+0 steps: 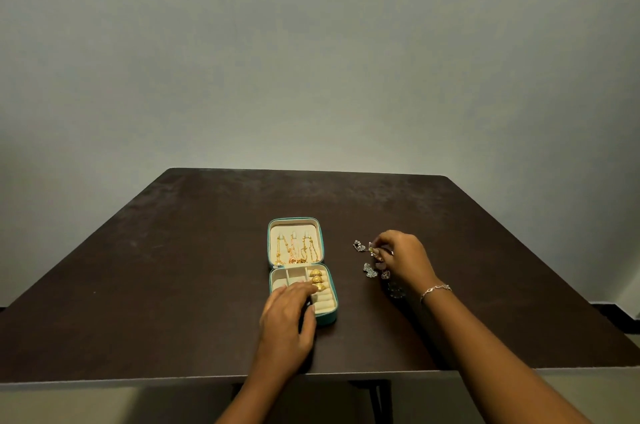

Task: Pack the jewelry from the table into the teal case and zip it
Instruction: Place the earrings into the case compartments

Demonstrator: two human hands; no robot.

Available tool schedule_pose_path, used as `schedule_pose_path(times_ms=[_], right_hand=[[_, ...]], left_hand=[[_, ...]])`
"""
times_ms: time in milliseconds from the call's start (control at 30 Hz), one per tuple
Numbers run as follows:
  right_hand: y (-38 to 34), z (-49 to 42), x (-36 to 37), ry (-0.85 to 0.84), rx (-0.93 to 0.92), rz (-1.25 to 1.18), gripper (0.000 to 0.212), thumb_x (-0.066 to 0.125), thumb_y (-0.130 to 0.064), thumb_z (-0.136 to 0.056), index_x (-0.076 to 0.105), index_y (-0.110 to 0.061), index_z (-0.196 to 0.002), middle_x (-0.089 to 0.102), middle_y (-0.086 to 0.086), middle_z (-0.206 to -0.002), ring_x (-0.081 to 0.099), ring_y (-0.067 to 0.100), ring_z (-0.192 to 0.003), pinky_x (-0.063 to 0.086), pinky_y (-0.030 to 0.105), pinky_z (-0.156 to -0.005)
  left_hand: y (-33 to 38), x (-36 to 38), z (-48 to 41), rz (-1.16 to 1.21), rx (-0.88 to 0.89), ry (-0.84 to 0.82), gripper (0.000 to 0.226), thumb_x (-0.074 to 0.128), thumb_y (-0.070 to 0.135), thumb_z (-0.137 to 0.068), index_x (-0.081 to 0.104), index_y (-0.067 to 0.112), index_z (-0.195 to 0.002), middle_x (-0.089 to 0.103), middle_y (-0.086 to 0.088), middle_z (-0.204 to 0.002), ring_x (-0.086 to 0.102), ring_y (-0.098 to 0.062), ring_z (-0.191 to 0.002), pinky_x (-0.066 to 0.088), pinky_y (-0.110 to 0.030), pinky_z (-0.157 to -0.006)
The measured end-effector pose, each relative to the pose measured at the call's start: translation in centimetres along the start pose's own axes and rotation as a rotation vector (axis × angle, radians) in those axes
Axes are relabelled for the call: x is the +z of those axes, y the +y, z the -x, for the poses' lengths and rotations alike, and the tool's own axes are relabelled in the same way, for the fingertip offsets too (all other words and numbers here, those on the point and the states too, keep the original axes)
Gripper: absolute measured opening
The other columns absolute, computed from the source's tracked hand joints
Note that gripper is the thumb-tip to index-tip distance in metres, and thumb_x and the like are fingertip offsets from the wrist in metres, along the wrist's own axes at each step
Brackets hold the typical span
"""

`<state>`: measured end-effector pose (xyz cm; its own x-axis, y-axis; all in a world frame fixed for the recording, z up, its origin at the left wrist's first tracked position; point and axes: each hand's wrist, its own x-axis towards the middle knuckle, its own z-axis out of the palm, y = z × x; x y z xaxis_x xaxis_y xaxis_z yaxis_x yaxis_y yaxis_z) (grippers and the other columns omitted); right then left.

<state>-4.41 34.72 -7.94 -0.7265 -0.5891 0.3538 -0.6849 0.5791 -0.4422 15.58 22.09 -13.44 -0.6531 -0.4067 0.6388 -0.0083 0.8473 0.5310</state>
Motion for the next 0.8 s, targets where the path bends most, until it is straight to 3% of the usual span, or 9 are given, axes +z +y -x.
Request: schedule_pose_path(times_ms=[167, 333, 500, 667, 800], right_hand=[[-3.4, 2.9, 0.2, -0.149, -0.126, -0.105, 0.011, 0.061, -0.011, -0.084, 0.070, -0.011, -0.091, 0.068, 0.001, -0.096, 0.060, 0.012, -0.091, 0.049, 0.028, -0.085], [-6.2, 4.6, 0.9, -0.252, -0.241, -0.158, 0.012, 0.062, -0.011, -0.083, 0.069, -0.012, -0.092, 0.068, 0.001, -0.094, 0.058, 0.005, -0.085, 0.045, 0.017, -0.077], [-7.8, 5.2, 1.3, -0.312, -0.310, -0.112, 0.012, 0.061, -0.014, -0.084, 0.069, -0.014, -0.094, 0.067, 0.001, -0.097, 0.059, 0.011, -0.090, 0.045, 0.022, -0.080], [-8.0, 5.6, 1.4, -0.284, -0.296, -0.140, 0.011, 0.061, -0.015, -0.084, 0.069, -0.014, -0.091, 0.069, 0.001, -0.095, 0.060, 0.013, -0.090, 0.045, 0.026, -0.079], [-7.7, 6.0, 1.4, -0.276, -0.299, -0.247, 0.014, 0.063, -0.012, -0.082, 0.070, -0.017, -0.093, 0.065, -0.016, -0.087, 0.058, -0.006, -0.085, 0.044, 0.011, -0.077]], left_hand=[[0.3, 0.0, 0.3, 0.028, -0.024, -0.003, 0.029, 0.057, 0.014, -0.080, 0.064, 0.016, -0.109, 0.067, 0.003, -0.108, 0.050, -0.005, -0.098, 0.041, -0.023, -0.084], [0.8, -0.3, 0.1, 0.019, -0.019, -0.015, 0.032, 0.049, 0.028, -0.084, 0.063, 0.015, -0.110, 0.068, 0.000, -0.102, 0.054, -0.006, -0.093, 0.046, -0.023, -0.077], [0.8, -0.5, 0.3, 0.036, -0.069, -0.045, 0.024, 0.049, 0.023, -0.088, 0.061, 0.017, -0.108, 0.064, 0.000, -0.105, 0.052, -0.008, -0.097, 0.039, -0.018, -0.078], [0.7, -0.6, 0.3, 0.041, -0.153, -0.089, 0.013, 0.048, 0.022, -0.093, 0.056, 0.018, -0.102, 0.058, 0.003, -0.106, 0.047, -0.005, -0.094, 0.034, -0.005, -0.065], [0.8, -0.6, 0.1, 0.022, -0.194, -0.137, 0.015, 0.043, 0.024, -0.095, 0.052, 0.017, -0.105, 0.054, -0.001, -0.113, 0.048, -0.008, -0.100, 0.033, -0.005, -0.063]])
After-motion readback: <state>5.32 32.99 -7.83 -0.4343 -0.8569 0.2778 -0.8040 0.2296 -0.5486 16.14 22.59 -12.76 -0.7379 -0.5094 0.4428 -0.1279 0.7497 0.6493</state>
